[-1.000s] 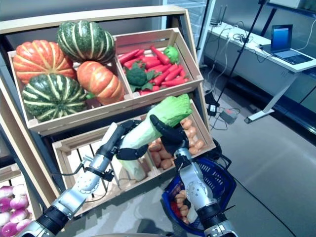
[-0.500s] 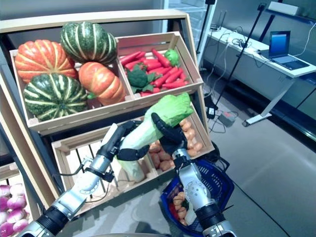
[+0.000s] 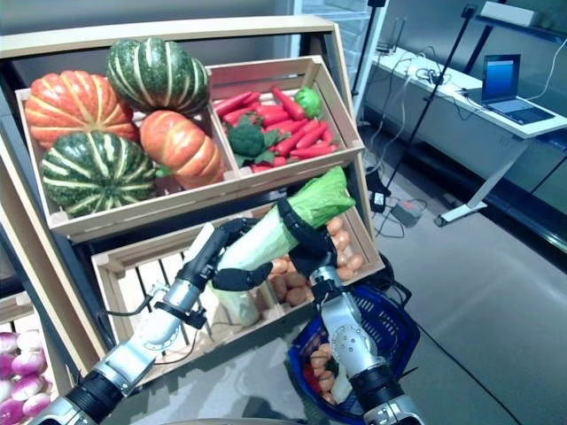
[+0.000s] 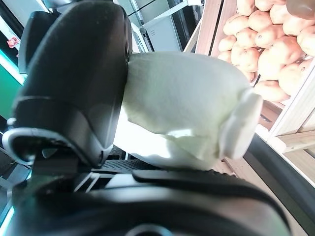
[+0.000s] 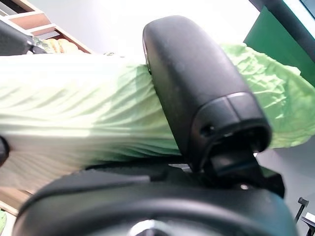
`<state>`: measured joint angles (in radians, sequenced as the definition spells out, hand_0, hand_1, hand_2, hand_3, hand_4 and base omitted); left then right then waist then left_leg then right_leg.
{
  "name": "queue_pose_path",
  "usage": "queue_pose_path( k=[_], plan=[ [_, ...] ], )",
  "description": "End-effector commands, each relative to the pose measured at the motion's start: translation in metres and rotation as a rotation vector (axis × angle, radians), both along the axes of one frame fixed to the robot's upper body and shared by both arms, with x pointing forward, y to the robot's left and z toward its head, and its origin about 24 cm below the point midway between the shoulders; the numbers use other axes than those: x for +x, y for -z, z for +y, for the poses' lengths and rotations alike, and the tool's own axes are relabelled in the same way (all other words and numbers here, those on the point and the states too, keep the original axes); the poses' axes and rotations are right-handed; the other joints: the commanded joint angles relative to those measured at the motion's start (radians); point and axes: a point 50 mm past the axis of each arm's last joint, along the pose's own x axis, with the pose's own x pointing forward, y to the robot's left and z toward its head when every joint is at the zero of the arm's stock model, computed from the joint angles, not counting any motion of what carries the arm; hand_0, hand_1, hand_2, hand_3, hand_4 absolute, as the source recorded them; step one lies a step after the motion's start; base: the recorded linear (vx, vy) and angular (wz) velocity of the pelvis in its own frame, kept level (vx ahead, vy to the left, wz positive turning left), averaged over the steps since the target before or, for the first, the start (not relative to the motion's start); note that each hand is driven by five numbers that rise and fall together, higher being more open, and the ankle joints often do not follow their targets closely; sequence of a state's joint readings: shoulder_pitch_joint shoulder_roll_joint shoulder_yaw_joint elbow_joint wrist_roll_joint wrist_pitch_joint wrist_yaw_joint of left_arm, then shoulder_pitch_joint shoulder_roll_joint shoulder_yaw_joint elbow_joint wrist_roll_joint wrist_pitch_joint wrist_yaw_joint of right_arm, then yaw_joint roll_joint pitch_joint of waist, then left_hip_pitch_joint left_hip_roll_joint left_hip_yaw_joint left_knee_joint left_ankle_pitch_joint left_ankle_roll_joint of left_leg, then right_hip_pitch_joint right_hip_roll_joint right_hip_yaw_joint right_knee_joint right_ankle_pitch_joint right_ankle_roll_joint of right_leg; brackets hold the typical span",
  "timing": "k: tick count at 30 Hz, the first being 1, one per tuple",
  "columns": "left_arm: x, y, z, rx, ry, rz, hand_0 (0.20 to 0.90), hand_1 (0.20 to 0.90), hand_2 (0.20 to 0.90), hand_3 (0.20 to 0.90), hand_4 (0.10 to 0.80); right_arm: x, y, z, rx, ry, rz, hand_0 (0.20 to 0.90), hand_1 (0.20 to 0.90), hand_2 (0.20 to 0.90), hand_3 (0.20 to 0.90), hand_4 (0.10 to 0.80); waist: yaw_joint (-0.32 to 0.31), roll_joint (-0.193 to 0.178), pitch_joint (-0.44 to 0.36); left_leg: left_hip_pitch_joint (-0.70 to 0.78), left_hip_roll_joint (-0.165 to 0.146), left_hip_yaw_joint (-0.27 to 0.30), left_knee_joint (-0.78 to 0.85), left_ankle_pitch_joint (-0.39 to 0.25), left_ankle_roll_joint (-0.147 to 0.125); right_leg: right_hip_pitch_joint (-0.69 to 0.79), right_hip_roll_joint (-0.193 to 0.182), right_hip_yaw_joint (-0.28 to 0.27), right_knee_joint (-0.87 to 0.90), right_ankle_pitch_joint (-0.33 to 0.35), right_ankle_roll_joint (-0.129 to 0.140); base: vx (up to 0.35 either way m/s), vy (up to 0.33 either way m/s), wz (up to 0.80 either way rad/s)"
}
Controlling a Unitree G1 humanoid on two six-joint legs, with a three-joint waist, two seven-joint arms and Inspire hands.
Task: Put vegetables into the basket
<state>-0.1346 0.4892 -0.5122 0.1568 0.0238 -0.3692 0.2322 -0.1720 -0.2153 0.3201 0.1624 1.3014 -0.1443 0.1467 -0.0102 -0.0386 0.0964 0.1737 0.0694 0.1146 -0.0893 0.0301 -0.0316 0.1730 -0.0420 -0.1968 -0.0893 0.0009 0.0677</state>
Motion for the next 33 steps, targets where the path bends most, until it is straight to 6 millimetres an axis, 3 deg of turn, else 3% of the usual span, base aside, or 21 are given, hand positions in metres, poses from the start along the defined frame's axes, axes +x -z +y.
queue_pose_path(
  k=[1,16,33],
  plan=[
    [0.001,-0.08,-0.049,-0.183,0.299,-0.398,0.9,0.9,0.9,0.9,0.8,0.033,-0.058,0.003,0.098,0.084,-0.215,0.3,0.3,0.3,0.3,0.4,0.009,0.001,-0.04,0.028,-0.028,0.028,0.002,-0.137,0.045,0.025,-0.008,0.012,0.002,-0.055,-0.023,0.0,0.0,0.0],
    [0.007,-0.038,-0.009,-0.107,0.071,-0.192,0.9,0.9,0.9,0.9,0.8,0.011,-0.015,-0.058,-0.026,0.321,-0.1,0.3,0.3,0.3,0.3,0.4,-0.011,0.001,-0.025,0.026,-0.018,0.055,0.002,-0.132,0.05,0.009,-0.003,0.039,0.002,-0.041,-0.021,0.002,-0.001,-0.02],
    [0.004,-0.018,0.051,-0.031,-0.159,-0.124,0.9,0.9,0.9,0.9,0.8,-0.028,0.008,-0.178,-0.3,0.68,0.064,0.3,0.3,0.3,0.3,0.4,-0.05,-0.003,-0.004,0.022,-0.003,0.096,0.002,-0.129,0.042,-0.009,0.005,0.072,0.002,-0.025,-0.02,0.013,-0.019,-0.11]
  ],
)
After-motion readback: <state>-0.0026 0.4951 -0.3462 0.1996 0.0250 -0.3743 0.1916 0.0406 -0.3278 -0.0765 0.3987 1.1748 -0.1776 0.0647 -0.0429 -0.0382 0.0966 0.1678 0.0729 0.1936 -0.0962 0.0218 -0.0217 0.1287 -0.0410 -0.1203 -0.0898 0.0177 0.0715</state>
